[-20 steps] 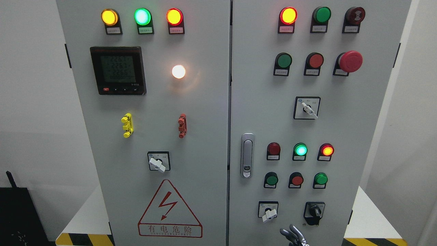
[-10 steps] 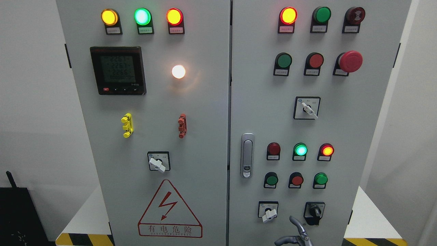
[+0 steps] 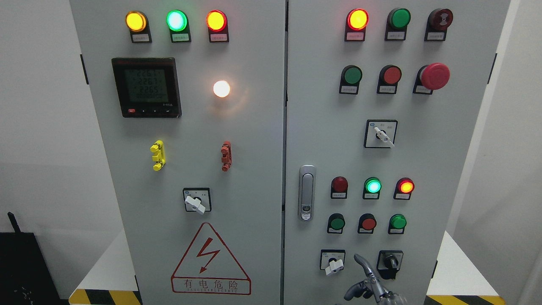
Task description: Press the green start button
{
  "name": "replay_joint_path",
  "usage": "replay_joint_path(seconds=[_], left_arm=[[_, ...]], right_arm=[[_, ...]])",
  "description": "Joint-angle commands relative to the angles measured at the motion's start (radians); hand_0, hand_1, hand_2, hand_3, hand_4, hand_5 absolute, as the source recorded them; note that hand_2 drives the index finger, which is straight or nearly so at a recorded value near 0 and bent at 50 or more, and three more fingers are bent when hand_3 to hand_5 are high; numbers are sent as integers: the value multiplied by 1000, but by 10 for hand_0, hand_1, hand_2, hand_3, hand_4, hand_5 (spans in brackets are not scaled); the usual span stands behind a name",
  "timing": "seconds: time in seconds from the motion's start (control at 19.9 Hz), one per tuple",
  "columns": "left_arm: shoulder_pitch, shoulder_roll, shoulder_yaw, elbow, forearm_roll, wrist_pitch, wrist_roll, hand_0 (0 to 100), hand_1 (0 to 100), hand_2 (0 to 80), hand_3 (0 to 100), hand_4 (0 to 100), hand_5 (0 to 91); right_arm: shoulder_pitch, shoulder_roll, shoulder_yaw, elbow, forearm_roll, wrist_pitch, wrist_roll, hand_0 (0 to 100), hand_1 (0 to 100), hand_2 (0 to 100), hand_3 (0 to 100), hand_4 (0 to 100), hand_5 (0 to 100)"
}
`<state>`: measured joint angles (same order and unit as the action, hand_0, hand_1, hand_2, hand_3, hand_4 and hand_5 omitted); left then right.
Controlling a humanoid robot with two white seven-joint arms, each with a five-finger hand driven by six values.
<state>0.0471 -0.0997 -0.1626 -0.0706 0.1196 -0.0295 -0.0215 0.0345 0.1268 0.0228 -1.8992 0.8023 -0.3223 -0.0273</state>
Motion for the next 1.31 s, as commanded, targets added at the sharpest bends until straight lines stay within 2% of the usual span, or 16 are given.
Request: replay_joint_path(seconds=[0.0, 0.4, 1.26], left_arm=[[-1, 0, 0, 0, 0, 0, 0, 120, 556, 0, 0, 0, 0], [-1, 0, 0, 0, 0, 0, 0, 120, 556, 0, 0, 0, 0], [0, 0, 0, 0, 0, 0, 0, 120, 556, 0, 0, 0, 0]], right_arm=[[-42, 2, -46, 25, 149, -1, -2, 527, 329, 0, 648, 642, 590], [-100, 4, -61, 75, 244, 8, -13, 530, 347, 0, 669, 647, 593], [-162, 4, -61, 135, 278, 19, -20, 562, 355, 0, 678, 652, 597]])
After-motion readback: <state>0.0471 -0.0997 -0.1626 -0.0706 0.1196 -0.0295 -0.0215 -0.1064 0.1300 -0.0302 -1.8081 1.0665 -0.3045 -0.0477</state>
